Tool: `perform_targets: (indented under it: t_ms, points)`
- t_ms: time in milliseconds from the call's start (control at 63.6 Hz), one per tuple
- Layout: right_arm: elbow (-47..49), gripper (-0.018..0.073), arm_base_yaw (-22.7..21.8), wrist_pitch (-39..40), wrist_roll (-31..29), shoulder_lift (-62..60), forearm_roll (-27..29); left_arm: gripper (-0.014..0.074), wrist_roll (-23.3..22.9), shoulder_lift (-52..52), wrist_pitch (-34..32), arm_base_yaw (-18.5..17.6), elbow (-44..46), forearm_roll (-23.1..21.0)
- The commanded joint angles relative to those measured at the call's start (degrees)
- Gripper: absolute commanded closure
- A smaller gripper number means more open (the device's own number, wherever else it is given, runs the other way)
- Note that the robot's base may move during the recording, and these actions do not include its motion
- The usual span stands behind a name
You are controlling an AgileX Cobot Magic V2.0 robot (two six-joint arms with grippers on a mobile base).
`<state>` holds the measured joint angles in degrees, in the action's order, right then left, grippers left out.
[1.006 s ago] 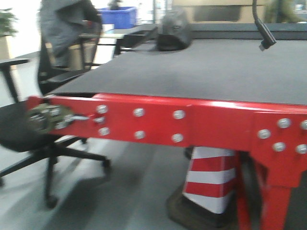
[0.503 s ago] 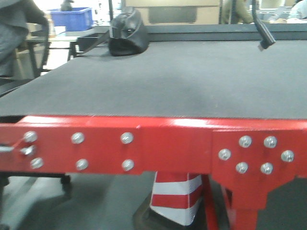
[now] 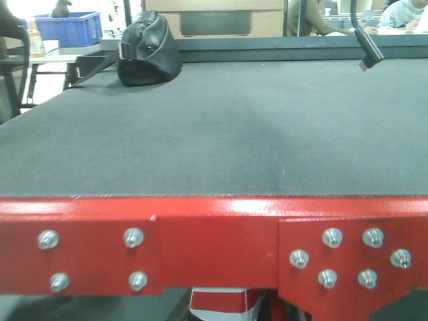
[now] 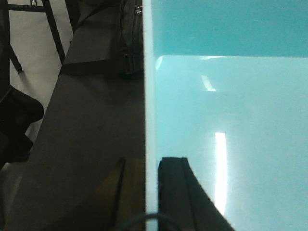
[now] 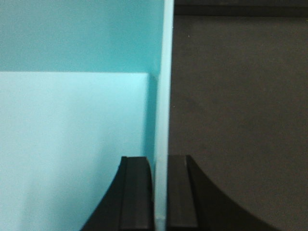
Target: Fetch blue bin and place on conveyor start
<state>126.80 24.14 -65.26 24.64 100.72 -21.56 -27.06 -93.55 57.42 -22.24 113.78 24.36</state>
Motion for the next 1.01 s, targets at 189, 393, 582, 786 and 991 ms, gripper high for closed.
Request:
perform_targets:
  t_ms: [189, 393, 582, 786, 991]
  points:
    - [0.5, 0.0722, 0.5, 2.8, -0.5, -0.7, 0.7, 0.0708, 0.3, 0.6, -3.3, -0.8, 0.5, -0.4]
    - [0.5, 0.0722, 0.5, 2.8, -0.5, -0.7, 0.7, 0.0708, 0.3, 0.6, -3.3, -0.8, 0.5, -0.4]
    - [0.5, 0.0722, 0.5, 2.8, -0.5, -0.7, 0.7, 0.0708, 0.3, 0.6, -3.3, -0.8, 0.5, -0.4]
    - [0.5, 0.0722, 0.5, 2.0, -0.5, -0.7, 2.1, 0.0708, 0.3, 0.6, -3.3, -0.8, 0.5, -0.4]
    - [0.5, 0.0722, 0.5, -1.6, -0.5, -0.7, 2.8, 0.0708, 0.3, 0.6, -3.3, -0.8, 0.5, -0.4]
